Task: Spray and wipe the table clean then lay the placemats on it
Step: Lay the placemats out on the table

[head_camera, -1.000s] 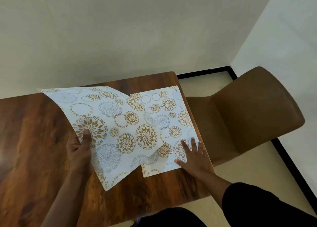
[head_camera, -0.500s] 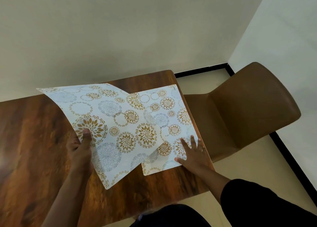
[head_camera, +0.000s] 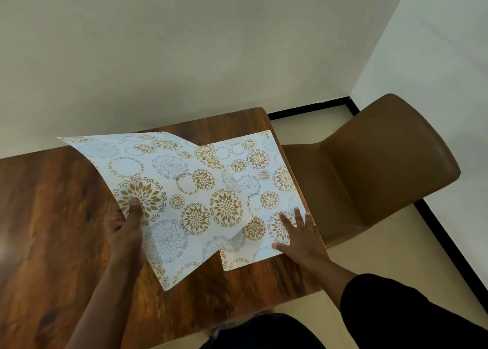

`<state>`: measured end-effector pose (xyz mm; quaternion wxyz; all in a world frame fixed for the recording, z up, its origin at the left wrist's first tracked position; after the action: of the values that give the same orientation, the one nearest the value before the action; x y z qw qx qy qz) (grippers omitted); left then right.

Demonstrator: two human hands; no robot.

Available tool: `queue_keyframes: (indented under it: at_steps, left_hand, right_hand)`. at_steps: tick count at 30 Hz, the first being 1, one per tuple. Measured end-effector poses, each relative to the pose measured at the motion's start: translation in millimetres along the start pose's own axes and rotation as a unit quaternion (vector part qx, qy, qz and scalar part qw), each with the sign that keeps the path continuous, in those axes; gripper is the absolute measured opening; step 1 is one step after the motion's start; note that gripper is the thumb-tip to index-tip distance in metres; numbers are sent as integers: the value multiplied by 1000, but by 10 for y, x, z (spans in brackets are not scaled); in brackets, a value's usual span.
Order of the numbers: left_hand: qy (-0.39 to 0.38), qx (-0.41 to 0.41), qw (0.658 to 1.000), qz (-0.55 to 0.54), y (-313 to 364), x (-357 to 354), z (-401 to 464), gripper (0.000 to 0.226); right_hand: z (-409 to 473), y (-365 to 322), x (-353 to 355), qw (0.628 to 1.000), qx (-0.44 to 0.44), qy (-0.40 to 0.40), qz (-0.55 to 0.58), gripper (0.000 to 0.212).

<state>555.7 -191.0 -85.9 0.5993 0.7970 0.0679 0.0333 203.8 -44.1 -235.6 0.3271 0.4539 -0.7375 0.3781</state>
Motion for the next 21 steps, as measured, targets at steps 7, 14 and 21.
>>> queue_keyframes:
  at_steps: [7,14,21]
  left_hand:
    - [-1,-2,1000,1,29,-23,-43,27]
    - [-5,-12,1000,-5,7,13,-58,30]
    - [1,-14,1000,-1,-2,54,-86,30]
  right_hand:
    - [-28,-29,15,1000,-1,-2,6,98]
    - [-45,-58,1,1000,-1,-3,19,97]
    - [7,4,-11,1000,1,-2,2,99]
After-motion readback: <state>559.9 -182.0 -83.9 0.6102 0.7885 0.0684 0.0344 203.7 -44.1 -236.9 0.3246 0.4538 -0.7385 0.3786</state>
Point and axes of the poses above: each hand's wrist, its own z-axis towards the middle knuckle, its own x-axis out of the back of the hand, y = z × x, the point moved 1 cm from there along z, towards the middle knuckle, and after that the axes turned 9 degrees about x, right-handed, at the moved point
